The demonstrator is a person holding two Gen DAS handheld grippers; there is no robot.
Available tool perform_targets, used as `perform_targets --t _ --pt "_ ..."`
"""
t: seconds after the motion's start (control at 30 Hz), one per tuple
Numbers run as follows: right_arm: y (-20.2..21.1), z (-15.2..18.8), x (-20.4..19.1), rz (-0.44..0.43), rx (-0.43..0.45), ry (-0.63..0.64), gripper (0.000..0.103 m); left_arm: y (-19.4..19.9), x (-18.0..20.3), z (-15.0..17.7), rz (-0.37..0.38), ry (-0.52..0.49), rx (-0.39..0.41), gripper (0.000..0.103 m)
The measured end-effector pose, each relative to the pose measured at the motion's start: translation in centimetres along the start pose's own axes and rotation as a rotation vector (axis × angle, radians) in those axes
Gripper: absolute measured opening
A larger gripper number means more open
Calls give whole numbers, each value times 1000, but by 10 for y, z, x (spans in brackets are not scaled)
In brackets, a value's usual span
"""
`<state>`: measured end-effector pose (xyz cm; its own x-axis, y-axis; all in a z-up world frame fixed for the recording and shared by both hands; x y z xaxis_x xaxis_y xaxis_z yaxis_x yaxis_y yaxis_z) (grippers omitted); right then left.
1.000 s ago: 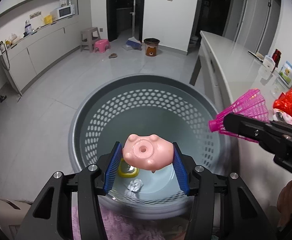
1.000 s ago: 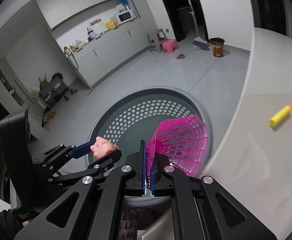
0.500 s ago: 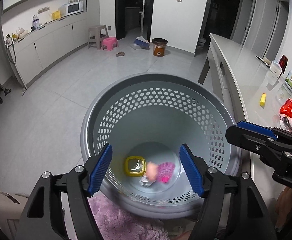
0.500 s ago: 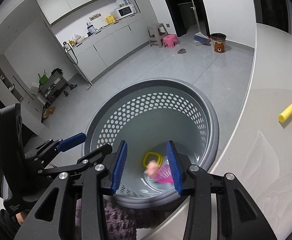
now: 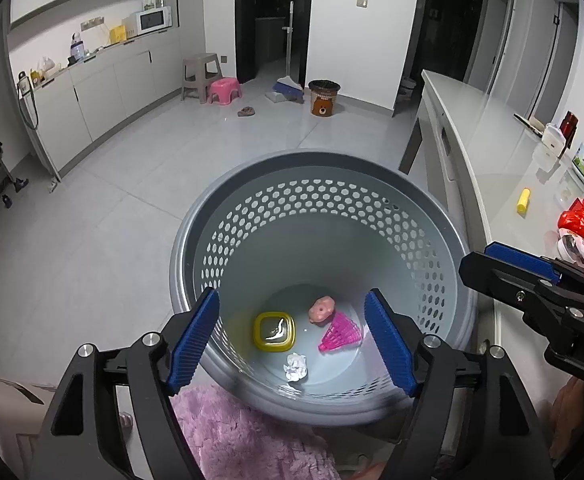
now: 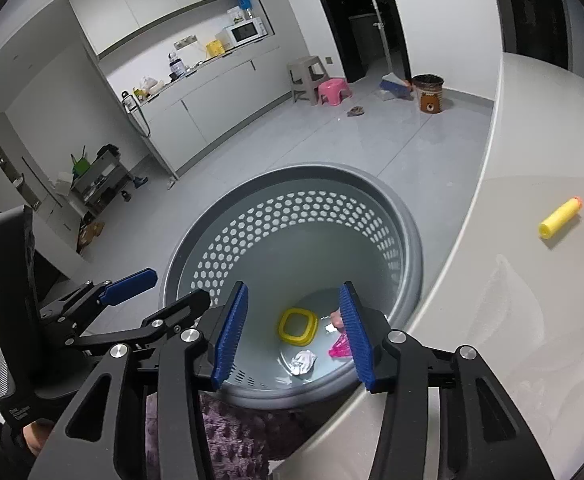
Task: Collect trash
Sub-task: 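Carry the pig and shuttlecock over the basket and open both grippers, then close the right gripper on the red toothpaste box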
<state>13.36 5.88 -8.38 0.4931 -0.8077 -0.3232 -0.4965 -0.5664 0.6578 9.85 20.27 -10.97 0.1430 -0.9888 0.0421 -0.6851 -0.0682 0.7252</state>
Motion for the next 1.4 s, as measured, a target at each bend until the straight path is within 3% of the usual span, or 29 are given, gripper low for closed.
perform_targets --t 0.23,0.37,0.67,0.77,1.03,1.2,1.4 --pt "34 7 14 61 60 -17 56 11 19 -1 29 -22 20 78" --pt "59 16 34 116 91 -42 57 18 42 -2 60 -59 28 80" --pt "141 43 107 281 190 -151 60 30 112 -1 157 -131 40 83" --pt "171 52 135 355 218 -186 66 36 139 -3 190 -160 51 83" --pt "240 67 206 486 289 -262 66 50 205 -8 264 -210 81 85" --pt "260 70 250 549 278 -302 67 55 232 -9 284 -226 80 86" --pt "255 69 296 570 214 -338 67 57 253 -9 285 -228 84 91"
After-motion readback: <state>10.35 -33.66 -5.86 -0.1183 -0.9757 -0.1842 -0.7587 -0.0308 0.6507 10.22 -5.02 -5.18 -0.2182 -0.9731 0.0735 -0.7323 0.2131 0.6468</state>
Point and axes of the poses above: each gripper's, at about its wrist camera, not at the fingertips, and y roughly against the way its jaws point, x to its right, z to its underside, the point moved 6 cm from there along -y, roughly the way its jaws point, and after that the axes turned 4 degrees about x, right-handed, at the moved point
